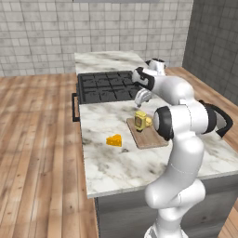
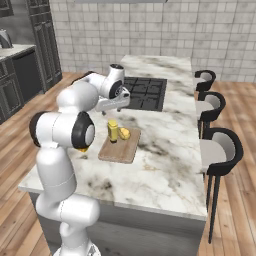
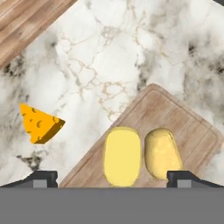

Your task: Retrieve the reheated potato from the microwave, then place the potato, cheese, and condiment on the cutting board.

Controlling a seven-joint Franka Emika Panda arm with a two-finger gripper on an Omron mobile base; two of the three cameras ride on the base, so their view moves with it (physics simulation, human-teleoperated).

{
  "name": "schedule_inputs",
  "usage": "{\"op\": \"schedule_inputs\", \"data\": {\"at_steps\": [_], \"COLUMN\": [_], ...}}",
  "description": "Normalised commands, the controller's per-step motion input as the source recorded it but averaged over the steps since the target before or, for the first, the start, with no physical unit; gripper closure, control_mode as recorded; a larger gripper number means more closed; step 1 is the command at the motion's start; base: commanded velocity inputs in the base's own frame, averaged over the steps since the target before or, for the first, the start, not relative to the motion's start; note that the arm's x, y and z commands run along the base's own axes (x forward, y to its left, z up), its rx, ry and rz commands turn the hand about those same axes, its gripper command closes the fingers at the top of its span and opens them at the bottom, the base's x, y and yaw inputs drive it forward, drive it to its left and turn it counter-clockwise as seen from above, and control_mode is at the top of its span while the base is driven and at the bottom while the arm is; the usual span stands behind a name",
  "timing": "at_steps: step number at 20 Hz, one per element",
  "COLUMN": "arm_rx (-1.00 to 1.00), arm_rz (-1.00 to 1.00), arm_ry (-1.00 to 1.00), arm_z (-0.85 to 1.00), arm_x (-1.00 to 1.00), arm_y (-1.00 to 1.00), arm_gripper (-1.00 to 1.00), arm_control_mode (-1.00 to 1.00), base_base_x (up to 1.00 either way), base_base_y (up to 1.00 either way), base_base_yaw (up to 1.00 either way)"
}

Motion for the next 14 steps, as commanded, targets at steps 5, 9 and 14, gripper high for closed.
{"op": "schedule_inputs", "data": {"at_steps": [5, 9, 14], "arm_rx": [-0.12, -0.11, -0.01], "arm_rz": [0.04, 0.08, 0.17], "arm_ry": [0.0, 0.0, 0.0], "arm_z": [0.1, 0.06, 0.0], "arm_x": [-0.44, -0.48, -0.43], "arm_y": [0.27, 0.27, 0.32], "arm_gripper": [-1.0, -1.0, -1.0], "arm_control_mode": [-1.0, -1.0, -1.0], "base_base_x": [0.0, 0.0, 0.0], "base_base_y": [0.0, 0.0, 0.0], "base_base_yaw": [0.0, 0.0, 0.0]}}
